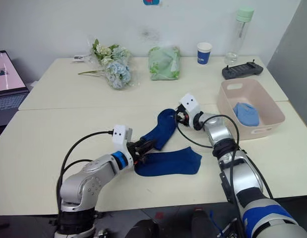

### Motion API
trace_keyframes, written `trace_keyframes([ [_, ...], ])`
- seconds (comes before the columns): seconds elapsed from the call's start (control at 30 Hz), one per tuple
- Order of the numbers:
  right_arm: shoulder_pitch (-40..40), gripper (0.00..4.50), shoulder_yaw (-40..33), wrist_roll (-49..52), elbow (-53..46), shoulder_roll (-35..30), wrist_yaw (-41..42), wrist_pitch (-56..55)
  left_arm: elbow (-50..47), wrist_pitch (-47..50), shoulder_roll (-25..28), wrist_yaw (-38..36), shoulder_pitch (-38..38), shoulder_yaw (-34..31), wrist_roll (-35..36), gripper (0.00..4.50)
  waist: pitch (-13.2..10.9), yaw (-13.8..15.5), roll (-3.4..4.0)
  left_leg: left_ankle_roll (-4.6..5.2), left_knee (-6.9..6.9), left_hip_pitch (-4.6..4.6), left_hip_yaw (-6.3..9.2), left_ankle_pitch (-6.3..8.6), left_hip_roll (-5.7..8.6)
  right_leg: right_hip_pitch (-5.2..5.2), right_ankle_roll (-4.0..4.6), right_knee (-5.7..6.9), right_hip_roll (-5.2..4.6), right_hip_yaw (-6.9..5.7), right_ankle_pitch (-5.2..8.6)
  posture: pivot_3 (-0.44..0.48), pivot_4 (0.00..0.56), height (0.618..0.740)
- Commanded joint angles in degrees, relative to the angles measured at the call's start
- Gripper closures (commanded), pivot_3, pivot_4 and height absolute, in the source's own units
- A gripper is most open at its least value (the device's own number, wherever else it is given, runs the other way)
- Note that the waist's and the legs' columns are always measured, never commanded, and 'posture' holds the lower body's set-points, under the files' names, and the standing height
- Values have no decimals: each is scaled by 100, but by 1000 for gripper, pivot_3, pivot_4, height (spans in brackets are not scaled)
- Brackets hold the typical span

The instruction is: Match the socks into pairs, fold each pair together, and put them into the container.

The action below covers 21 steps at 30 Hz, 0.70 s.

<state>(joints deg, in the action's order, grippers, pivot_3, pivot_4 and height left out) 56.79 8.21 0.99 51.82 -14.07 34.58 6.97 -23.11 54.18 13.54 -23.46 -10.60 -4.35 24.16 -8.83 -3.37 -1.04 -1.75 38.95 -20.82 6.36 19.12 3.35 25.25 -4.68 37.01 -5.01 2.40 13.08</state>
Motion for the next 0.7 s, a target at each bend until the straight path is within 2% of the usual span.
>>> trace_keyframes([
  [0.03, -91, 946, -163, -10, -371, -132, -29, -174, -574, 263, 369, -345, 80, -79, 465, 1459, 0, -1, 0, 0, 1, 1, -2, 0, 0, -1, 0, 1, 1, 2, 0, 0, 150, 740],
  [0.1, -216, 280, -200, 11, -589, -190, 3, -143, -693, 359, 527, -405, 69, -262, 692, 877, 0, 0, 0, 0, 1, 1, -2, 0, 0, -3, 0, 2, 1, 2, 0, 0, 150, 740],
  [0.17, -549, 280, -299, 125, -1173, -261, 65, -56, -880, 702, 865, -692, -5, -666, 1254, 877, 0, 0, 0, 0, 1, 1, -1, 0, -1, -2, 0, 3, 2, 1, 0, 0, 150, 740],
  [0.2, -775, 280, -296, 234, -1607, -296, 245, 104, -1041, 802, 1198, -1014, 23, -791, 1537, 877, 0, -1, 0, 0, 1, 0, 1, 0, -3, -1, 0, 2, 5, -2, 0, 0, 150, 740],
  [0.3, -1376, 280, -220, 750, -3011, -415, 925, 1117, -975, 895, 1789, -1539, -244, -1264, 2279, 877, -2, 2, 3, 0, -3, -2, 4, 0, -9, 2, 0, 1, 7, -2, 0, 0, 150, 740],
  [0.4, -1738, 280, 113, 840, -3985, -560, 1319, 1664, 416, -340, 2118, -1683, -1033, -581, 1127, 877, -2, 51, 5, 1, 5, 2, 4, 0, -2, -10, 1, 3, 1, -1, 0, 0, 150, 740],
  [0.47, -1843, 280, 238, 870, -4346, -534, 1357, 1890, 1353, -1112, 2150, -1864, -1549, -108, 527, 877, -1, 68, 7, 0, 6, 15, 0, -1, 18, -24, 11, -1, 11, -6, -7, 0, 150, 740],
  [0.6, -1983, 280, 680, 878, -4860, -379, 1569, 2154, 4496, -2867, 1479, -2061, -3423, 638, -572, 877, 4, 149, -3, -10, 5, 7, 4, -6, 18, -19, 12, -6, 20, -26, -8, 0, 150, 740],
  [0.7, -1985, 280, 884, 736, -4797, -331, 1604, 2125, 6143, -3795, 1103, -2220, -4164, 844, -1044, 877, 3, 140, -3, -12, 3, -7, 0, -7, 22, 1, 12, -10, 13, -25, -8, 0, 150, 740],
])
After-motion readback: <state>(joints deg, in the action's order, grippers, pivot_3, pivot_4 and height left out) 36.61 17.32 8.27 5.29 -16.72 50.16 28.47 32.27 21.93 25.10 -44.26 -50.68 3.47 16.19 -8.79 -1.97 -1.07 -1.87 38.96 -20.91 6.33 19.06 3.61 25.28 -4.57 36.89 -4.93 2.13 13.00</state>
